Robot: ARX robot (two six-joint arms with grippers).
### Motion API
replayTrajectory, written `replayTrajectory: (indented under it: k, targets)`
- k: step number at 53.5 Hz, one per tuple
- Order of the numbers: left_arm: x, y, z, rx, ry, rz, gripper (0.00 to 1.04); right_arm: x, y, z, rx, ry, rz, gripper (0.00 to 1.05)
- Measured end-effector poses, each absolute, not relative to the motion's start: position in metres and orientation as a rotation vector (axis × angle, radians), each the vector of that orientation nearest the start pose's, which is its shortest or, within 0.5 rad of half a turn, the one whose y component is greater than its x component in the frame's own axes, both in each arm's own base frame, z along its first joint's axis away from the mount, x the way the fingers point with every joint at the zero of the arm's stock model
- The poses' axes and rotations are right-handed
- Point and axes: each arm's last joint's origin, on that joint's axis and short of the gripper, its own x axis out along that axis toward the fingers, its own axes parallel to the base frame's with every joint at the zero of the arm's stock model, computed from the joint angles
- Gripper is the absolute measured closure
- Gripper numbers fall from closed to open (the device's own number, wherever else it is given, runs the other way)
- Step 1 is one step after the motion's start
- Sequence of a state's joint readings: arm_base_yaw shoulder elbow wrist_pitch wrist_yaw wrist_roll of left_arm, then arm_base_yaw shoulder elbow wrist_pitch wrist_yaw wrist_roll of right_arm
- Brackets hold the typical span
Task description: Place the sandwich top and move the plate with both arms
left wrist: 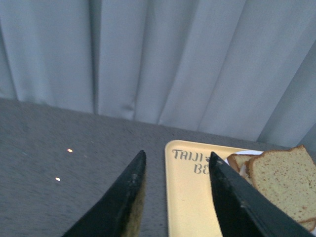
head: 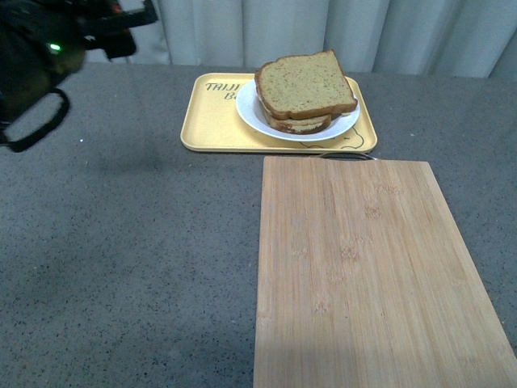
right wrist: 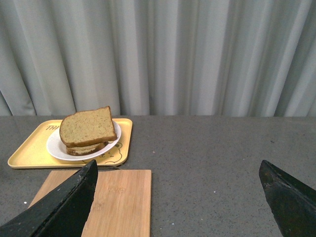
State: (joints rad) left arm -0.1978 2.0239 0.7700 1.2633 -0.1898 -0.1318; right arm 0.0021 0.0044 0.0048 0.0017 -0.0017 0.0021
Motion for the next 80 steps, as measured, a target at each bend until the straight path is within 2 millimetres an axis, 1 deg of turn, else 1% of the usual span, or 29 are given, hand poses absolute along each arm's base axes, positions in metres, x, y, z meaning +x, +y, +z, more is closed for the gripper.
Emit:
replayTrajectory:
  k: [1, 2, 4, 5, 8, 9, 10, 11, 12, 14, 20, 30, 31, 37, 41, 46, 62, 80]
  targets:
    - [0.356, -0.065, 0.129, -0.124, -0.013, -0.009, 0.69, 0.098, 0.000, 0.165, 0.002, -0.002, 0.004, 0.09]
    - [0.345, -0.059, 0.134, -0.092, -0.021, -0.006, 0.75, 0.098, 0.000, 0.165, 0.002, -0.002, 0.004, 0.09]
    - [0.334, -0.054, 0.137, -0.074, -0.023, -0.004, 0.82, 0.098, 0.000, 0.165, 0.002, -0.002, 0.004, 0.09]
    - [0.331, -0.053, 0.138, -0.068, -0.022, -0.001, 0.84, 0.098, 0.000, 0.165, 0.002, -0.002, 0.004, 0.09]
    - [0.314, -0.045, 0.138, -0.045, -0.007, -0.001, 0.94, 0.098, 0.000, 0.165, 0.002, -0.002, 0.004, 0.09]
    - [0.311, -0.044, 0.137, -0.043, -0.003, 0.000, 0.96, 0.098, 0.000, 0.165, 0.002, -0.002, 0.004, 0.09]
    - [0.306, -0.042, 0.136, -0.036, 0.005, 0.000, 1.00, 0.098, 0.000, 0.165, 0.002, -0.002, 0.004, 0.09]
    - [0.300, -0.039, 0.136, -0.033, 0.013, 0.001, 1.01, 0.098, 0.000, 0.165, 0.002, -0.002, 0.004, 0.09]
    - [0.298, -0.039, 0.136, -0.030, 0.015, 0.001, 1.01, 0.098, 0.000, 0.165, 0.002, -0.002, 0.004, 0.09]
    - [0.287, -0.035, 0.136, -0.023, 0.024, -0.002, 1.01, 0.098, 0.000, 0.165, 0.002, -0.002, 0.004, 0.09]
    - [0.263, -0.028, 0.142, -0.017, 0.014, -0.010, 1.01, 0.098, 0.000, 0.165, 0.002, -0.002, 0.004, 0.09]
    - [0.230, -0.017, 0.148, -0.013, 0.014, -0.001, 1.01, 0.098, 0.000, 0.165, 0.002, -0.002, 0.004, 0.09]
    - [0.224, -0.016, 0.149, -0.012, 0.015, 0.000, 1.01, 0.098, 0.000, 0.165, 0.002, -0.002, 0.004, 0.09]
    - [0.205, -0.011, 0.155, -0.009, 0.035, -0.009, 1.01, 0.098, 0.000, 0.165, 0.002, -0.002, 0.004, 0.09]
    - [0.194, -0.003, 0.161, -0.008, 0.015, -0.013, 1.01, 0.098, 0.000, 0.165, 0.002, -0.002, 0.004, 0.09]
    - [0.179, 0.000, 0.162, -0.008, 0.014, 0.001, 1.01, 0.098, 0.000, 0.165, 0.002, -0.002, 0.004, 0.09]
    - [0.151, 0.000, 0.162, -0.008, 0.014, -0.001, 1.01, 0.098, 0.000, 0.165, 0.002, -0.002, 0.004, 0.09]
    - [0.134, 0.000, 0.170, -0.008, -0.010, -0.002, 1.01, 0.098, 0.000, 0.165, 0.002, -0.002, 0.004, 0.09]
